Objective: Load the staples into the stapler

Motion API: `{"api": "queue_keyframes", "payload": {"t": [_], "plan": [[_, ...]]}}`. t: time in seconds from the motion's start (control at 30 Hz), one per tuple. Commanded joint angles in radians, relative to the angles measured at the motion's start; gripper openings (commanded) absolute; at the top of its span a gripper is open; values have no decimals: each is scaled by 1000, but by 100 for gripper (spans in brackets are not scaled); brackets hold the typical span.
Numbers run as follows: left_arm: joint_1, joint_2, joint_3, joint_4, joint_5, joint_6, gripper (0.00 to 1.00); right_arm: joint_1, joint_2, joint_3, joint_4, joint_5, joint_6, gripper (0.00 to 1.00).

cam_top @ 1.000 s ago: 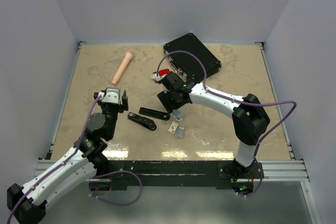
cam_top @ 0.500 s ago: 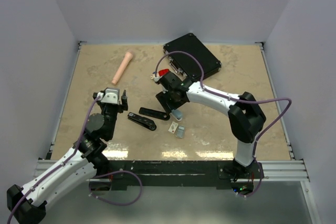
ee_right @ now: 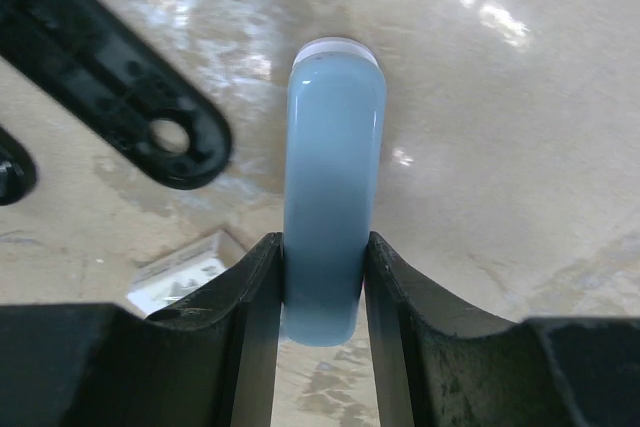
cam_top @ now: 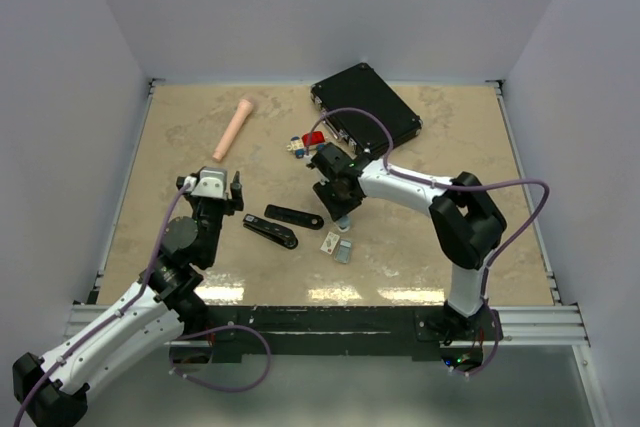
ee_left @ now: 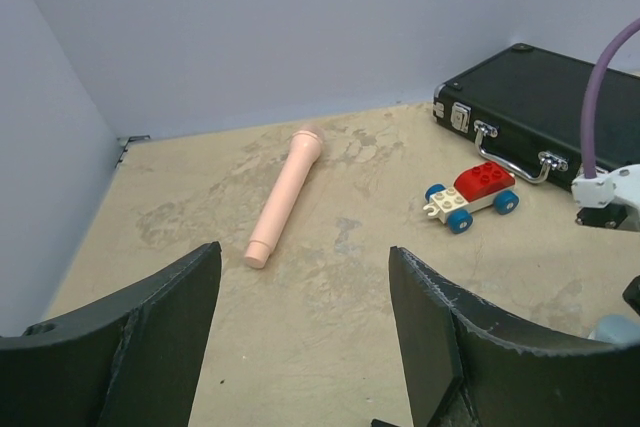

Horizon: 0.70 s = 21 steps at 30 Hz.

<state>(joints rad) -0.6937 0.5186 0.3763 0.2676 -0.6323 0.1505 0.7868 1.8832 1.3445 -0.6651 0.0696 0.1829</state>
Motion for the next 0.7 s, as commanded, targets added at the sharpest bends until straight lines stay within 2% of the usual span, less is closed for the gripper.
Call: {"api": "queue_keyframes", "payload": {"t": [0.0,0.13,0.2,0.23,0.27,0.3,0.37,0.43,0.47,0.57,0.67], "plan": [[6,-3,10,22,6,3,73,-83,-61,-54,-7,70,0,31],[8,1,12,19,6,0,73,-170,-76,-91,-4,84,-2,31],[7,0,12,18,8,-3,73,-188,-79,-99,13,82,-5,34],[6,0,12,19,6,-3,73,-201,-79,-105,19,78,-6,38],[8,0,13,19,5,-8,74,-205,-81,-105,25,73,-7,47],[8,1,12,18,2,-12,74,-210,-84,-105,38,70,-5,52],[11,-2,13,18,-18,-31,82,-215,-107,-104,64,75,15,65],[25,-2,15,9,-29,-74,85,-230,-160,-105,94,76,45,72],[32,-3,21,-8,-33,-97,90,-239,-185,-110,126,79,56,78],[101,-9,32,-51,-40,-205,100,-288,-290,-122,188,94,98,83],[241,-11,61,-125,-3,-351,100,-348,-436,-149,257,145,130,86]]}}
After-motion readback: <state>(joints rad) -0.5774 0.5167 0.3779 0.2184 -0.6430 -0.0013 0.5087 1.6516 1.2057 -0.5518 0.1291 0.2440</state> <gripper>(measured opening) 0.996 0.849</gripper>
